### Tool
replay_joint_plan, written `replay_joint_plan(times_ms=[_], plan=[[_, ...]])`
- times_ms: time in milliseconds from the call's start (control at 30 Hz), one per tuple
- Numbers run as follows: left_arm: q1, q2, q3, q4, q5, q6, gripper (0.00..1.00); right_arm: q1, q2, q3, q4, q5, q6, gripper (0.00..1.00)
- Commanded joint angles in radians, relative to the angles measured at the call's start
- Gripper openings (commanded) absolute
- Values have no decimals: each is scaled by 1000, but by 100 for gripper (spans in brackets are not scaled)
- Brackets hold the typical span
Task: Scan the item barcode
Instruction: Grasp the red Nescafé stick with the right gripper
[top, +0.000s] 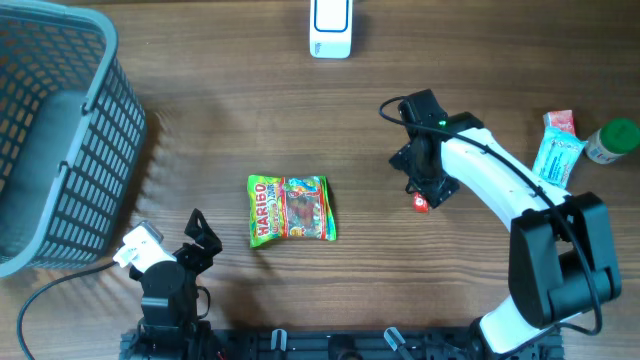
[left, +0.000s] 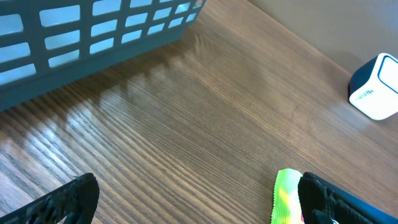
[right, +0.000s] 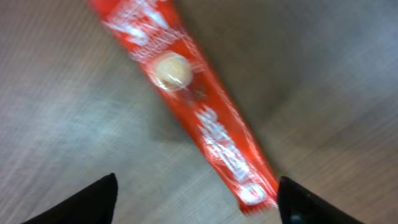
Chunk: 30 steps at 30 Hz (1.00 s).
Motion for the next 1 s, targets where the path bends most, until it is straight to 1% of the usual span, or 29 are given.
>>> replay_joint_plan(times_ms=[0, 100, 167, 233, 367, 433, 500, 600, 667, 700, 800, 833, 867, 900, 933, 967], plan=[[3, -9, 0, -3, 2, -6, 100, 0, 16, -3, 62, 114, -221, 91], [3, -9, 0, -3, 1, -6, 100, -2, 16, -3, 119, 189, -398, 97], [3, -9, 0, -4, 1, -6, 100, -2, 16, -3, 131, 192, -498, 97], [3, -9, 0, -3, 1, -6, 100, -2, 17, -3, 124, 186, -519, 97], [3, -9, 0, -3, 1, -6, 100, -2, 45, -11, 113, 182, -517, 98], [3, -9, 0, -4, 1, -6, 100, -2, 99, -28, 116, 126, -519, 99], [3, -9, 0, -4, 1, -6, 100, -2, 135, -29, 117, 84, -547, 92], [3, -9, 0, -3, 1, -6, 100, -1, 193, -29, 116, 5, -600, 85], [3, -9, 0, -3, 1, -6, 100, -1, 226, -29, 106, -7, -597, 84], [3, -9, 1, -3, 1, -6, 100, -1, 247, -29, 103, -11, -597, 78], [3, -9, 0, -3, 2, -6, 100, -1, 291, -29, 104, -16, -597, 47], [3, -9, 0, -4, 1, -6, 100, -1, 299, -29, 103, -16, -597, 33], [3, -9, 0, -3, 1, -6, 100, -2, 309, -29, 100, -23, -597, 24], [3, -9, 0, -4, 1, -6, 100, -1, 313, -29, 97, -33, -597, 8], [3, -9, 1, -3, 1, -6, 100, -1, 314, -29, 97, -47, -597, 5], [3, -9, 1, -4, 1, -6, 100, -1, 314, -28, 97, -78, -599, 5]])
